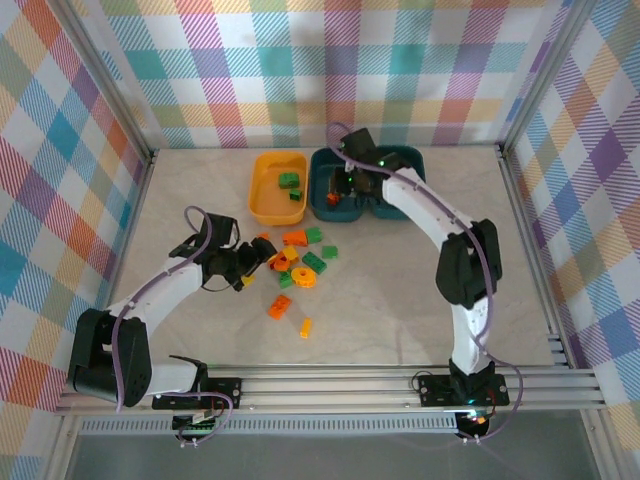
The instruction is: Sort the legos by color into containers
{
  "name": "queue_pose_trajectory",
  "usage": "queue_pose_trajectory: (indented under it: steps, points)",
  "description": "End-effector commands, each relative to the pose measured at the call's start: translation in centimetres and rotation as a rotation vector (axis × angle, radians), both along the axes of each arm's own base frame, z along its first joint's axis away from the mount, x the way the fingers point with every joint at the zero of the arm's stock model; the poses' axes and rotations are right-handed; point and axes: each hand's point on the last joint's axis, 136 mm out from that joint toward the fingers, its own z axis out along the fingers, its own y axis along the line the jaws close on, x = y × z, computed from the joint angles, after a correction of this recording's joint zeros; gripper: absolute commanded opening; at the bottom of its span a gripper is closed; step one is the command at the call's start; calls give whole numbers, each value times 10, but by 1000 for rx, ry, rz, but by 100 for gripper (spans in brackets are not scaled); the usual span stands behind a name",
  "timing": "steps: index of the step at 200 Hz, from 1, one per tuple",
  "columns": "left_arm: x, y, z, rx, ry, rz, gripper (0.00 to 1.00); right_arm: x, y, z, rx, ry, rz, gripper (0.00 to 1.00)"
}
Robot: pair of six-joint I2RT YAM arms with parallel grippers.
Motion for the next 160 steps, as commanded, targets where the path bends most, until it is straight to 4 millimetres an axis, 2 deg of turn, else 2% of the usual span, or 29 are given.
queue_pose_trajectory:
  steps: [1, 27, 52, 67, 80, 106, 134, 145, 160]
  points:
    - [-12, -2, 8, 9, 15, -39, 84, 11, -1, -38, -67, 93, 43, 33]
    - [-19, 1, 9, 26, 17, -44, 85, 33, 0, -45, -80, 96, 43, 34]
    - [-22, 3, 9, 33, 13, -47, 85, 42, 0, -50, -96, 117, 36, 40]
    - [-21, 3, 8, 34, 14, -48, 85, 42, 1, -52, -97, 128, 34, 43]
    - [-21, 2, 7, 32, 16, -48, 85, 40, 0, -53, -102, 134, 33, 50]
    - [-18, 1, 9, 29, 13, -52, 85, 38, -4, -41, -113, 118, 33, 57]
    - [-14, 3, 13, 53, 2, -57, 85, 21, 0, -11, -100, 59, 54, 56]
    - [-12, 6, 14, 69, 0, -49, 85, 6, 10, 2, -83, 22, 80, 56]
    - [-11, 10, 10, 91, 11, -22, 85, -25, 23, -1, -80, 13, 121, 55]
